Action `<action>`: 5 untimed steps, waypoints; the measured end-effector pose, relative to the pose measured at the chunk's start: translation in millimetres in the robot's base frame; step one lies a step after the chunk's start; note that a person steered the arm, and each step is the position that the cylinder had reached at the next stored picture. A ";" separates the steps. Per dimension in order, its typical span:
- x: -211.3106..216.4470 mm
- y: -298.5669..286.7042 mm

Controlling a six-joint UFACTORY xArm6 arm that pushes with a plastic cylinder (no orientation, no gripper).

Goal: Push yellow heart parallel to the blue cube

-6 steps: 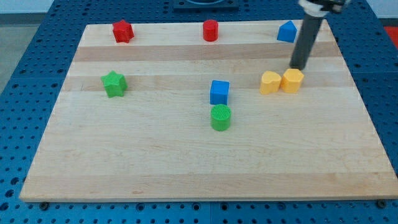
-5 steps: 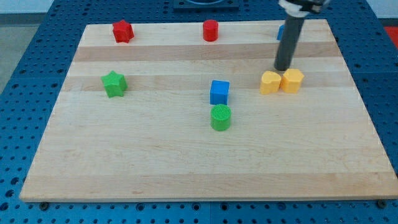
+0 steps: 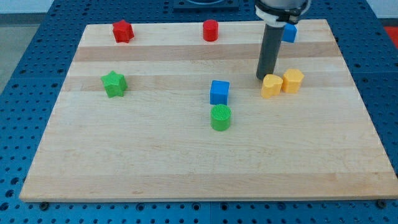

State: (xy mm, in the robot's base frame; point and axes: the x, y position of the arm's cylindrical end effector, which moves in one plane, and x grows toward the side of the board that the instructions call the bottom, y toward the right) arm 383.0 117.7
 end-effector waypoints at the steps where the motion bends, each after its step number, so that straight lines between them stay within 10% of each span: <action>1: 11.8 0.0; 5: 11.8 26.4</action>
